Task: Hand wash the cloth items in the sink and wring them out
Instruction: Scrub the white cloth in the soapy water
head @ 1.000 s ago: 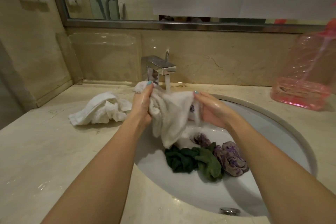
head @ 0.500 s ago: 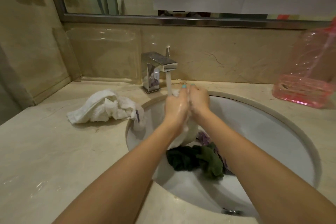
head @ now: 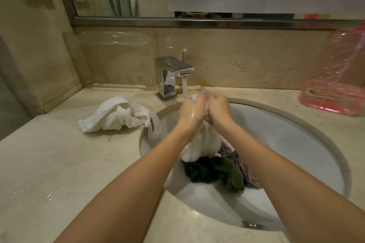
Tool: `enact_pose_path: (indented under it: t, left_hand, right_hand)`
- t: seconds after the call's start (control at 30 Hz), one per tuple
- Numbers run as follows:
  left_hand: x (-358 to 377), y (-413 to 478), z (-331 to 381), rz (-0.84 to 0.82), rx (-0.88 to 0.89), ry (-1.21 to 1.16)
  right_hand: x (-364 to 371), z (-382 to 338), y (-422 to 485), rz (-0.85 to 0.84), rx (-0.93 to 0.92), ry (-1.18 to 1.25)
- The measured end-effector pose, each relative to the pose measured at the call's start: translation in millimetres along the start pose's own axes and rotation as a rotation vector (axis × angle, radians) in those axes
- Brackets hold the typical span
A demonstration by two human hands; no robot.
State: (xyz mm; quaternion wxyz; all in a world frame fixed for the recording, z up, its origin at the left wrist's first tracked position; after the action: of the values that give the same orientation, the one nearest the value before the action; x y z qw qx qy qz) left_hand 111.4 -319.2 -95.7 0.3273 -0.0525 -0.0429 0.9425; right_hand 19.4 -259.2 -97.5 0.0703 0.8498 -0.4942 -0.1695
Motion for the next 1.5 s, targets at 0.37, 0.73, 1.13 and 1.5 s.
enact_pose_path:
  t: [0.37,0.73,1.13,1.5]
  left_hand:
    - [-13.1,8.1,-1.3,-0.015,-0.064,-0.184]
    - [-34.9,22.2,-8.7,0.096,-0.094,0.005]
    - [-29.5,29.0,-14.3,-0.102,-0.098,-0.258]
    - [-26.6,28.4,-10.0,-0.261,-0.166,-0.454]
  right_hand:
    - [2.8,-28.5,-1.4,0.039,-0.225,-0.127]
    - [27.5,-30.4,-19.8,-0.046,-0.216,-0.108]
    - [-14.0,27.2,-3.7,-0.099,0.161,0.045]
    - [24.9,42.8,-23.2,-0.722,-0.025,-0.24]
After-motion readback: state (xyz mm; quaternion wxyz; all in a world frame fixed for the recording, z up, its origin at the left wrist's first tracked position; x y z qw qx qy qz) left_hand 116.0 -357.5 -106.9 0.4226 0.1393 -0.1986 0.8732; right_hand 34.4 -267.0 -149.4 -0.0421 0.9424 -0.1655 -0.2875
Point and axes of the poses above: each hand's wrist, its own y-axis towards the middle knuckle, its own x-axis out of the palm, z = x × y, the point moved 10 cm from there along y, towards the middle knuckle, and after that the axes turned 12 degrees about -x, right-handed, at the moved point
